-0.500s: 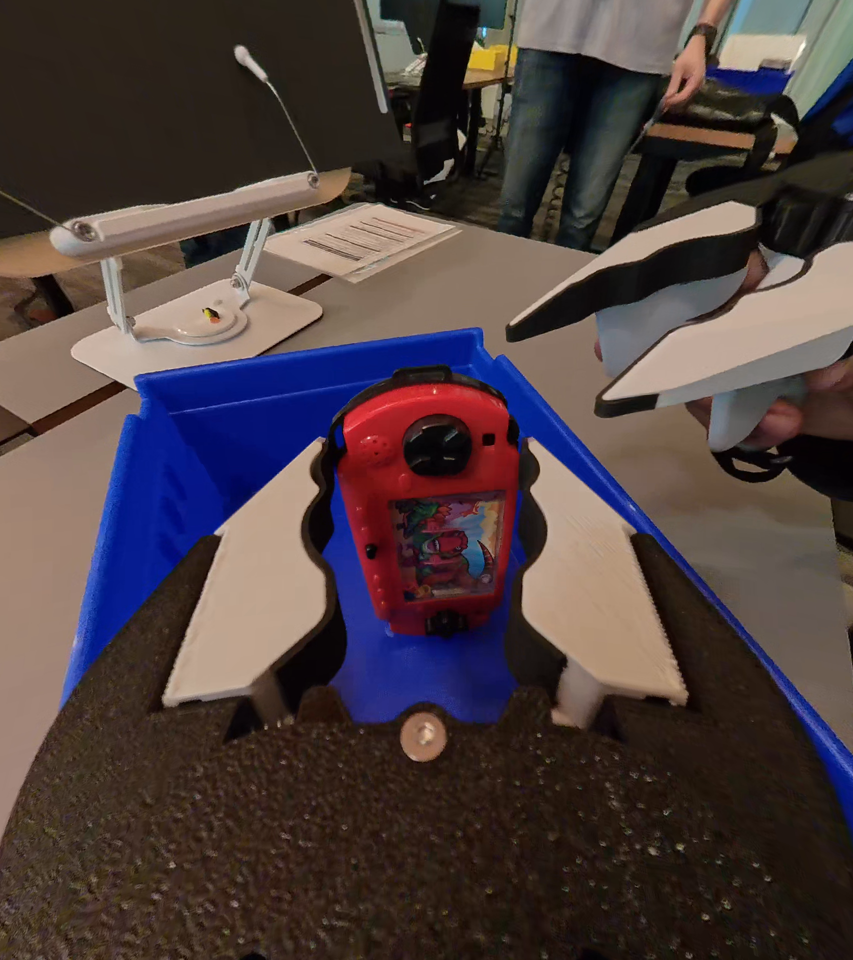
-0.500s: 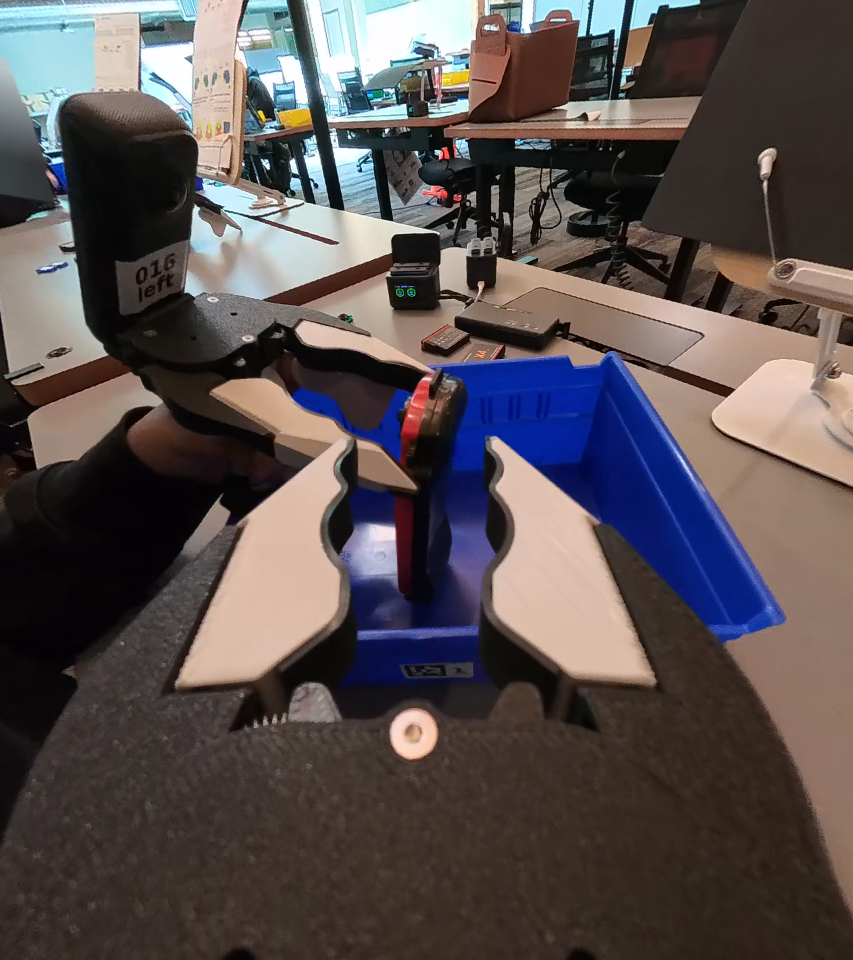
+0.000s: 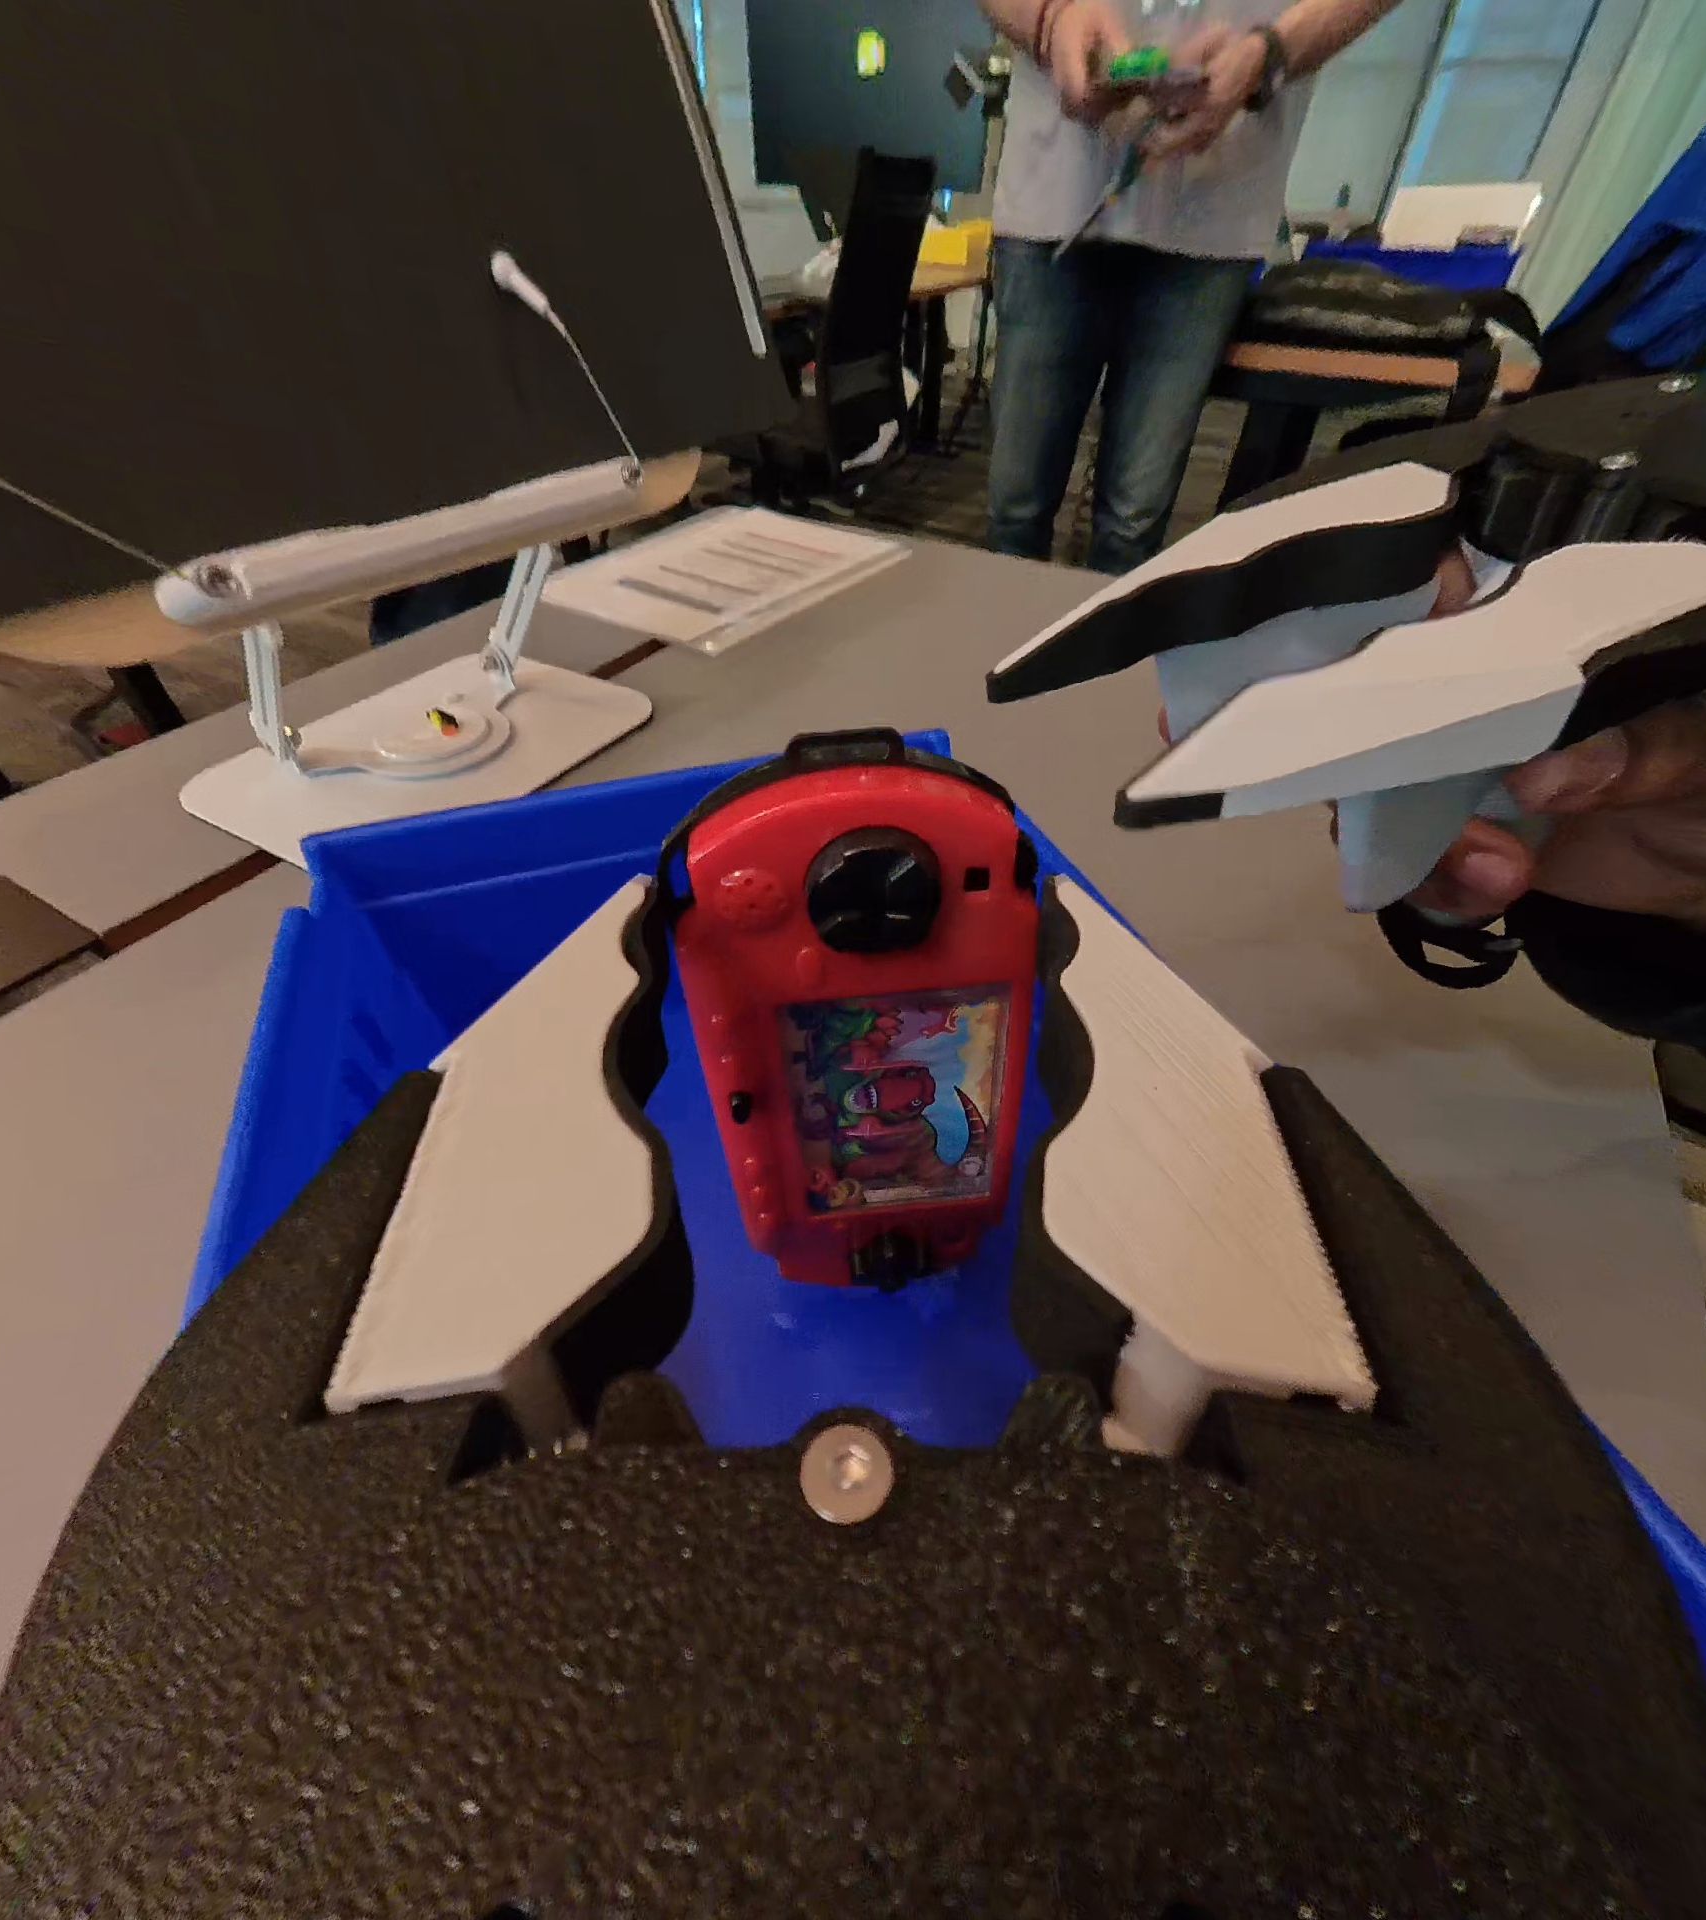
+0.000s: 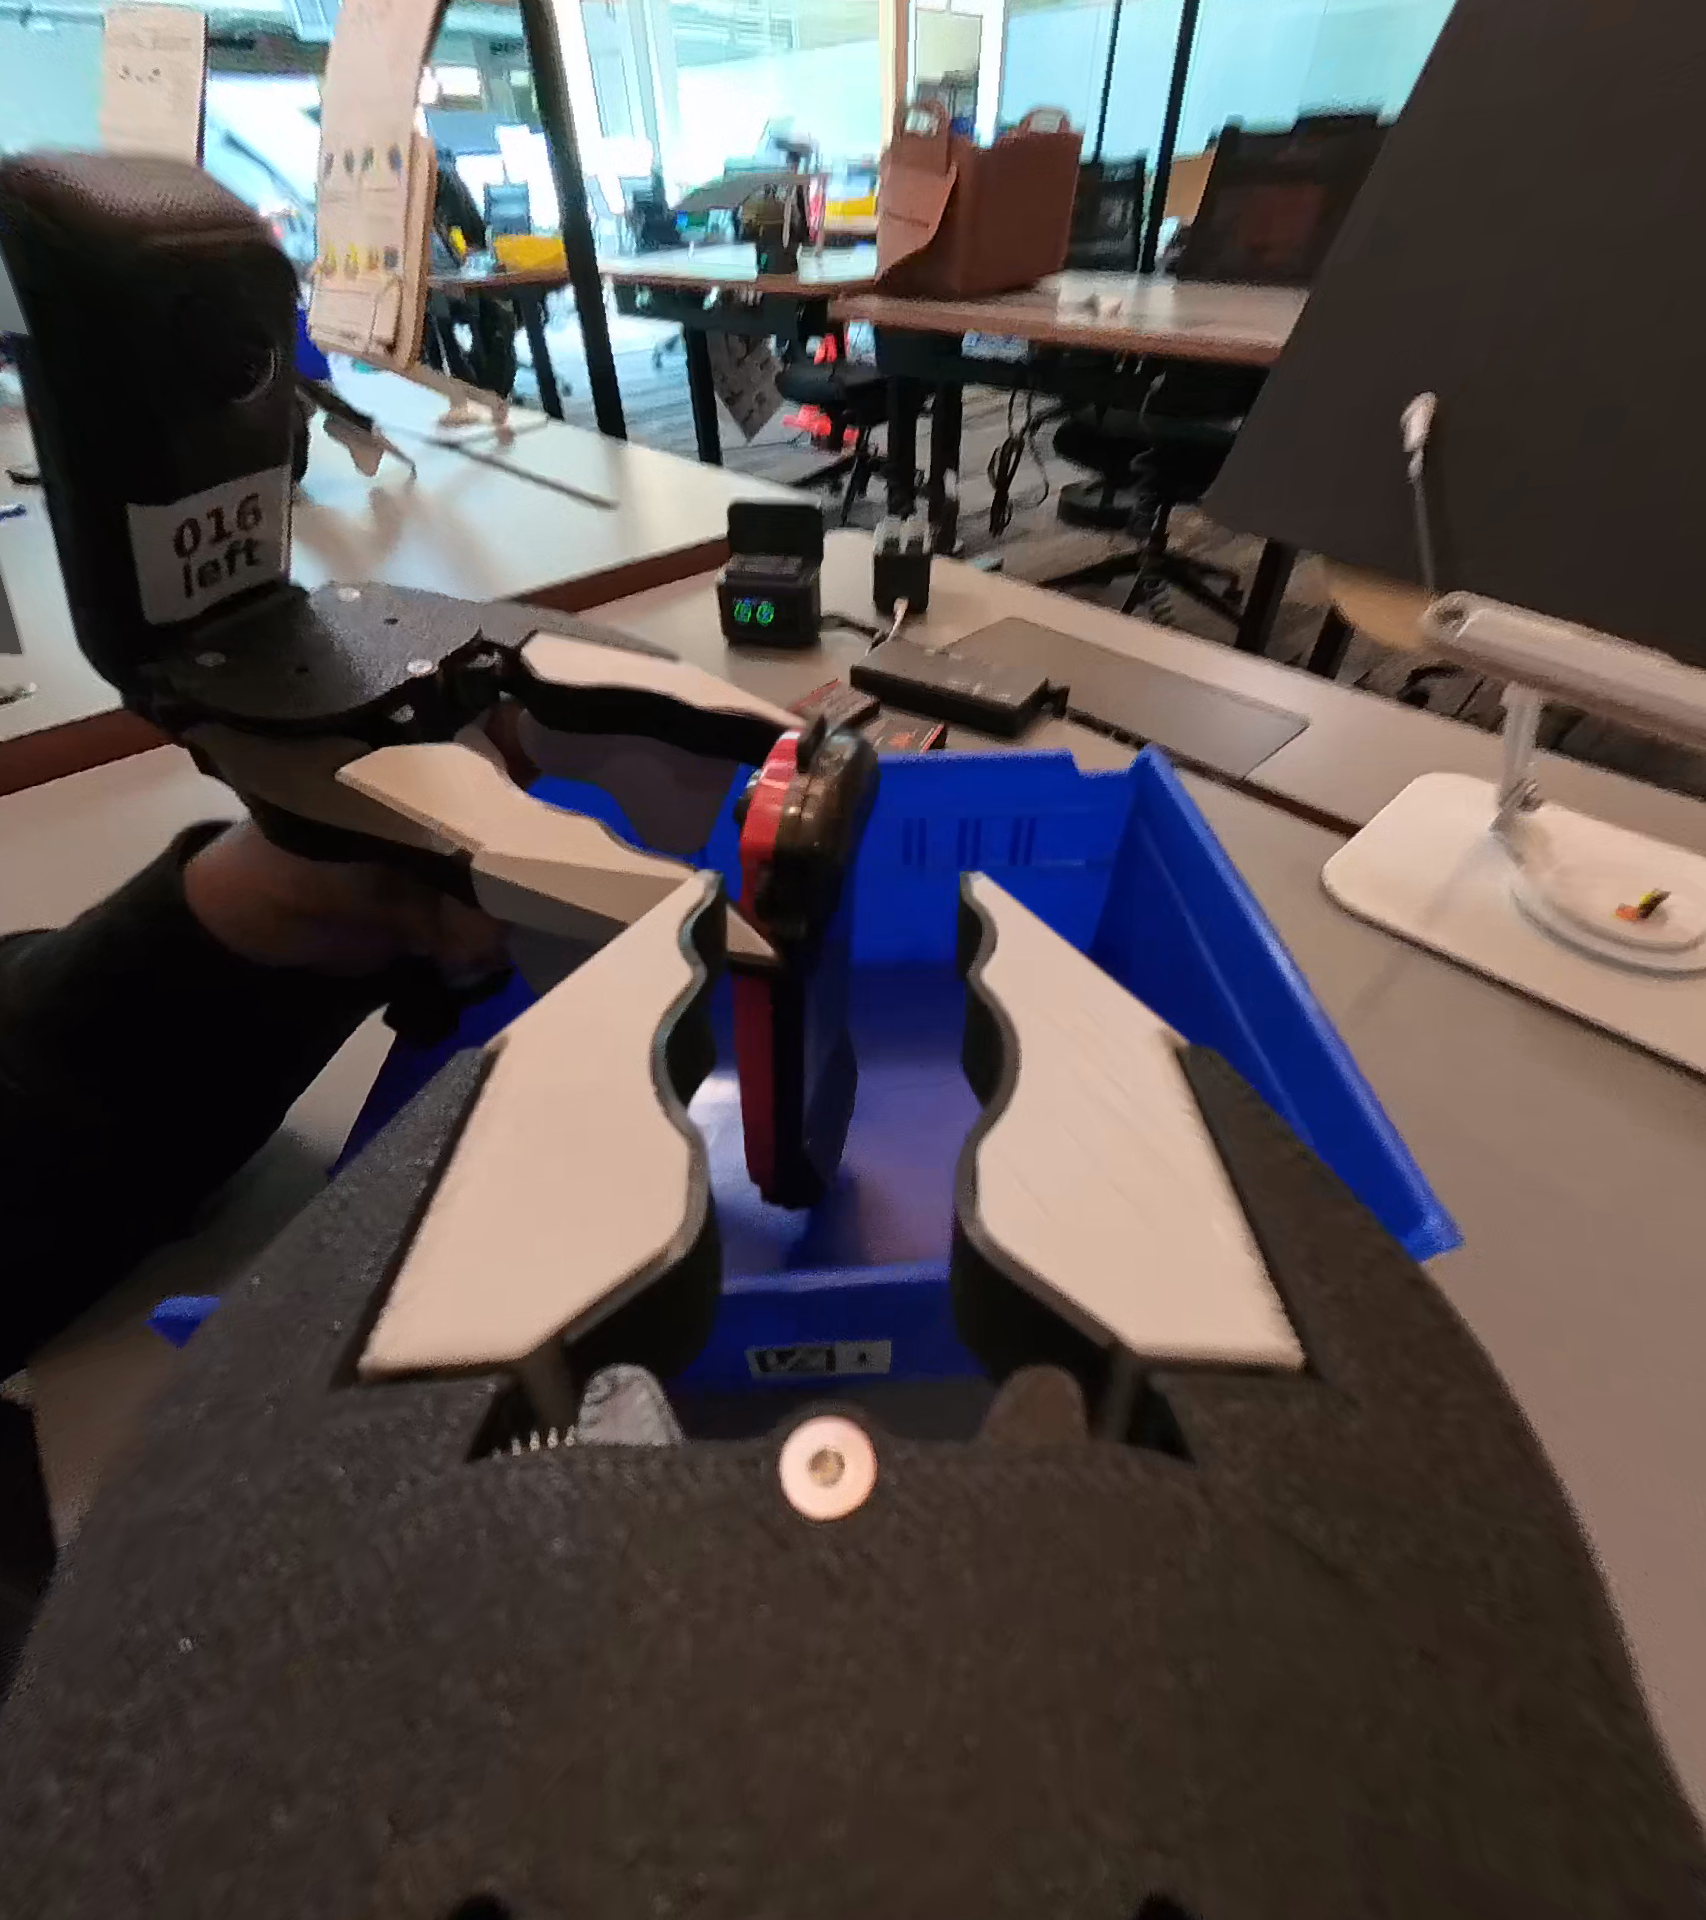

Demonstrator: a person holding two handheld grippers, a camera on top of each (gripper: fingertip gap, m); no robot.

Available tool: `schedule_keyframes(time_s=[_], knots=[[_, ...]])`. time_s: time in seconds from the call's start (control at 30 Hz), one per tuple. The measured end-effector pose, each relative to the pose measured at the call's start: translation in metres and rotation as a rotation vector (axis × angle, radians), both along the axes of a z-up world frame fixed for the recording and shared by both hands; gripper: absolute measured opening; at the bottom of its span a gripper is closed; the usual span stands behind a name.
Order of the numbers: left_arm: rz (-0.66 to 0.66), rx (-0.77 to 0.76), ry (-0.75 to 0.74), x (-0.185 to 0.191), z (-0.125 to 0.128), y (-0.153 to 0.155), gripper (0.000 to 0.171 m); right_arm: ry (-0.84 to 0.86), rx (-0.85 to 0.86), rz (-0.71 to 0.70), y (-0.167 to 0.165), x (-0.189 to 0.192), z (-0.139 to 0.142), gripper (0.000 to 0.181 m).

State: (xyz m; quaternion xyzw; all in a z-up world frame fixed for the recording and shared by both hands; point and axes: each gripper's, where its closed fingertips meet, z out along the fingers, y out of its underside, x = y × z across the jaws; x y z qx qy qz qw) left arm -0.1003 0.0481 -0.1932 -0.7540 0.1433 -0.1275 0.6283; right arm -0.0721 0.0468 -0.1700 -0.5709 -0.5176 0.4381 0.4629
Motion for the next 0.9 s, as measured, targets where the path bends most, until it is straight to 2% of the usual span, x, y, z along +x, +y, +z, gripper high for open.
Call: schedule_keyframes(time_s=[0.07,0.17,0.23,0.3,0.37,0.43,0.47,0.5,0.6,0.67,0.73,0.77,0.8,0.87,0.9], knots=[[-0.001,0.058,0.002,0.000,0.010,-0.002,0.070,0.094,0.049,-0.027,0.001,0.004,0.022,0.029],[0.003,0.145,0.035,0.001,0.022,-0.007,0.070,0.330,0.146,-0.056,-0.006,0.015,0.073,0.000],[-0.002,0.185,0.042,0.003,0.029,-0.009,0.070,0.479,0.213,-0.058,-0.016,0.024,0.104,0.000],[-0.030,0.219,0.041,0.008,0.034,-0.013,0.070,0.566,0.257,-0.038,-0.025,0.027,0.120,0.000],[-0.045,0.251,0.028,0.012,0.041,-0.016,0.070,0.500,0.247,0.014,-0.030,0.011,0.108,0.000],[-0.048,0.275,0.011,0.013,0.047,-0.019,0.069,0.130,0.172,0.046,-0.020,-0.020,0.050,0.005],[-0.020,0.211,0.041,0.008,0.036,-0.014,0.069,0.073,0.139,0.020,-0.013,-0.023,0.043,0.000],[-0.002,0.203,0.080,0.004,0.030,-0.011,0.069,0.081,0.139,-0.002,-0.008,-0.021,0.047,0.000],[0.032,0.191,0.100,0.000,0.029,-0.009,0.070,0.318,0.215,-0.022,-0.012,-0.003,0.093,0.000],[0.023,0.173,0.074,0.002,0.027,-0.008,0.069,0.354,0.311,0.015,-0.025,-0.002,0.103,0.000],[0.018,0.156,0.078,0.004,0.024,-0.007,0.069,0.260,0.445,0.060,-0.036,-0.012,0.086,0.000],[0.017,0.155,0.083,0.005,0.024,-0.007,0.069,0.184,0.530,0.054,-0.034,-0.019,0.072,0.000],[0.020,0.156,0.081,0.006,0.026,-0.008,0.069,0.064,0.606,-0.001,-0.017,-0.025,0.052,0.000],[0.051,0.107,0.100,0.001,0.017,-0.003,0.069,-0.171,0.615,-0.077,0.016,-0.028,0.017,0.000],[0.068,0.094,0.111,-0.002,0.013,-0.001,0.069,-0.154,0.591,-0.078,0.016,-0.027,0.022,0.000]])
